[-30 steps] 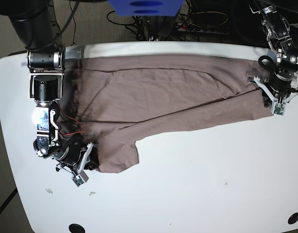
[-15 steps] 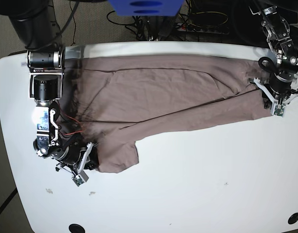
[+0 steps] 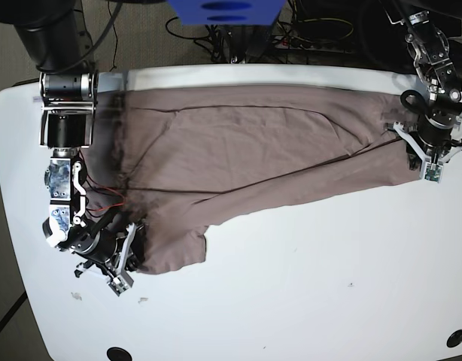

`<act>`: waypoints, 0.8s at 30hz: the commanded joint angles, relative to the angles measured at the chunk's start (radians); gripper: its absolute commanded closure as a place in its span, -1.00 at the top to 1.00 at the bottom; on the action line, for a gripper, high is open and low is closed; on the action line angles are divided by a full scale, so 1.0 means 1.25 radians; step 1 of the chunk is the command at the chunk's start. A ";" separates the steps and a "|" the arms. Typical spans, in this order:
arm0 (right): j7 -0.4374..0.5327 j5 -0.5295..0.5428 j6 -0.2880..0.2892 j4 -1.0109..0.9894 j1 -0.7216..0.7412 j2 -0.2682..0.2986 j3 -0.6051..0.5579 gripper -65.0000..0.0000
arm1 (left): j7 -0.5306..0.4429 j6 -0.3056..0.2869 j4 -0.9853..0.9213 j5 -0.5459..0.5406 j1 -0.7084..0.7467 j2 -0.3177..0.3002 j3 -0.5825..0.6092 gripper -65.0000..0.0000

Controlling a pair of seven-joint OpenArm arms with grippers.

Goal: Fold the T-shirt properly
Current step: 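Close the right gripper on the shirt edge near the sleeve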

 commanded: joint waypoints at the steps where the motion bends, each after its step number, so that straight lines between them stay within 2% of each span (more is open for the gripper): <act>1: 0.002 0.007 -0.002 0.041 0.007 0.005 0.000 -0.99 | -0.009 0.006 0.014 -0.004 -0.003 -0.010 -0.005 -0.67; 13: -0.013 -0.031 -0.002 0.152 -0.042 0.002 0.003 -0.99 | -0.011 0.006 0.012 -0.005 -0.009 -0.011 -0.003 -0.68; 24: -0.029 -0.028 -0.002 0.219 -0.059 -0.002 0.012 -1.00 | -0.011 0.007 0.013 -0.003 -0.007 -0.010 -0.004 -0.68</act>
